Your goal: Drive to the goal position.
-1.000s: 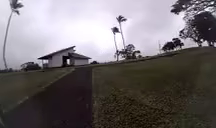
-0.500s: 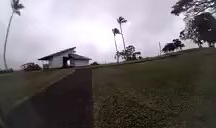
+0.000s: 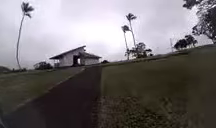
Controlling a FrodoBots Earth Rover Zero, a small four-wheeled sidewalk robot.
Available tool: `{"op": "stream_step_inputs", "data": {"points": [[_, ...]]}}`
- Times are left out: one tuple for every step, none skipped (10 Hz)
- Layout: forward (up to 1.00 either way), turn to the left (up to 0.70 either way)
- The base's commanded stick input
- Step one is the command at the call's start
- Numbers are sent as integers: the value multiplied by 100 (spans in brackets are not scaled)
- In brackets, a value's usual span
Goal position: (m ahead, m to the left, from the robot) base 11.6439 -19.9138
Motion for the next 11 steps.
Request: {"op": "stream_step_inputs", "data": {"points": [[100, 40], [100, 40], [100, 40], [100, 40], [100, 40], [100, 40], [100, 40], [100, 10], [100, 0], [100, -12], [100, -40]]}}
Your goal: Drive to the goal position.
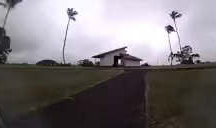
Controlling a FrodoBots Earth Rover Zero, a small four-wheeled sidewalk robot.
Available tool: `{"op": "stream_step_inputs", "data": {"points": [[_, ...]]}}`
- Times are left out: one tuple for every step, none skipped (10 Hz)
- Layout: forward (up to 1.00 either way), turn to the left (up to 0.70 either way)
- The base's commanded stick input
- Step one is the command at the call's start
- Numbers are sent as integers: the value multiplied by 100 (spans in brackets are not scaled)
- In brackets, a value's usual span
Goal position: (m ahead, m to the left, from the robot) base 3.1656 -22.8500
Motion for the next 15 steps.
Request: {"op": "stream_step_inputs", "data": {"points": [[100, -40], [100, -40], [100, -40], [100, -40], [100, -18], [100, 0], [100, 0], [100, -21], [100, -35], [100, -40], [100, -40], [100, -40], [100, -40], [100, -40], [100, -32]]}}
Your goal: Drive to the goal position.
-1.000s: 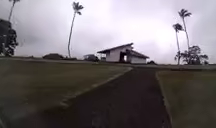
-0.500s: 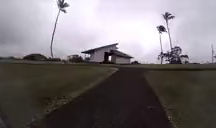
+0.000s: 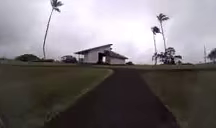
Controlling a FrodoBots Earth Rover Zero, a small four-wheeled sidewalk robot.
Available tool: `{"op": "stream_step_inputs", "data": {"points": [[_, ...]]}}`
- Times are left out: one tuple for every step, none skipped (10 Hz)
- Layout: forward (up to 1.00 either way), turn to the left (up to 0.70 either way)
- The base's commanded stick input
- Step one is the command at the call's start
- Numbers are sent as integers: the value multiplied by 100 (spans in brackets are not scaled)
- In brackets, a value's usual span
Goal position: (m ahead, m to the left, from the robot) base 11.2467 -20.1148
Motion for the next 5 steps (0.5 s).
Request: {"op": "stream_step_inputs", "data": {"points": [[100, -17], [100, 0], [100, 0], [100, 0], [100, 0]]}}
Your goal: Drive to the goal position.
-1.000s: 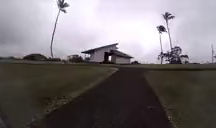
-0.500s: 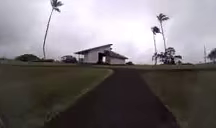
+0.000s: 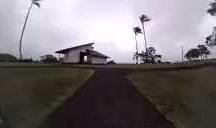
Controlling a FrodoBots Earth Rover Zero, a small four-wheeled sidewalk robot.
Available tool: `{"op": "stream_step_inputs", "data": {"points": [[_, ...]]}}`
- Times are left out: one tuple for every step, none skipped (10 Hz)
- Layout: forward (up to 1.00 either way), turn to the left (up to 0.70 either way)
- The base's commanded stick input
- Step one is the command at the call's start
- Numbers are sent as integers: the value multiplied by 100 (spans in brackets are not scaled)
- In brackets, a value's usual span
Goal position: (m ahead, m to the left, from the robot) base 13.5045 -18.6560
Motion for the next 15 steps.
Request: {"op": "stream_step_inputs", "data": {"points": [[100, -11], [100, -35], [100, -40], [100, -33], [100, -10], [100, -21], [100, -31], [100, -3], [100, 0], [100, 0], [100, 0], [100, 0], [100, -38], [100, -29], [100, -7]]}}
